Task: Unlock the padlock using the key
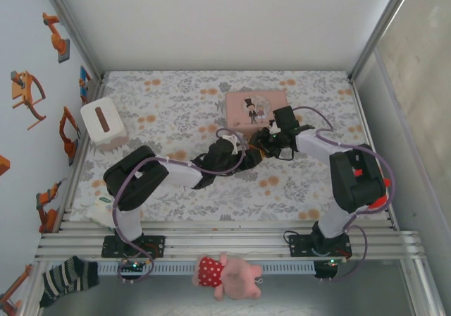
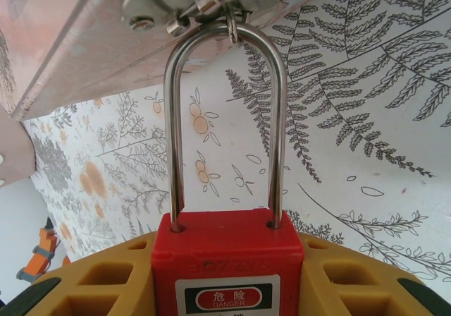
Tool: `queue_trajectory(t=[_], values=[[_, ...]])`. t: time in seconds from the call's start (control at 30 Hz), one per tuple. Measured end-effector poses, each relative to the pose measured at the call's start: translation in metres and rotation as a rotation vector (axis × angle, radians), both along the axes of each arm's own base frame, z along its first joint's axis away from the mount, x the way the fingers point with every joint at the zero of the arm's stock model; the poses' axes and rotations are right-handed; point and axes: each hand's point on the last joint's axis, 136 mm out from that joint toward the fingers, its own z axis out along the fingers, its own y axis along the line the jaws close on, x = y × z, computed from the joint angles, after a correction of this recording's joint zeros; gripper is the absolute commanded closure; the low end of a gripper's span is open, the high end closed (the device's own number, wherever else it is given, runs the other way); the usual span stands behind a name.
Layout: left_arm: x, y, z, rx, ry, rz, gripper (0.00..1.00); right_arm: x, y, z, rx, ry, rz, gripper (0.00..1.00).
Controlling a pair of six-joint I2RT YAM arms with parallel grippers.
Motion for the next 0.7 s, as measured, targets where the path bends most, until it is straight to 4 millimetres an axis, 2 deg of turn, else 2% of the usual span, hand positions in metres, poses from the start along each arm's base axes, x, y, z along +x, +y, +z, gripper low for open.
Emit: queue_trajectory(t=[0.27, 0.53, 0.7], values=[[0.0065, 0.0032, 0.0018, -0.024, 0.014, 0.061, 0.42, -0.0009, -0.0004, 0.0004, 0.007, -0.002, -0.005, 0.67], [0.0070, 0.0021, 0.0055, -0.052, 0.029, 0.081, 0.54, -0.0020, -0.0014, 0.0022, 0.015, 0.006, -0.026, 0.67], [0.0061, 0.0063, -0.0005, -0.040, 0.036, 0.091, 0.61, -0.0018, -0.0017, 0.0033, 0.019, 0.010, -0.037, 0.67]])
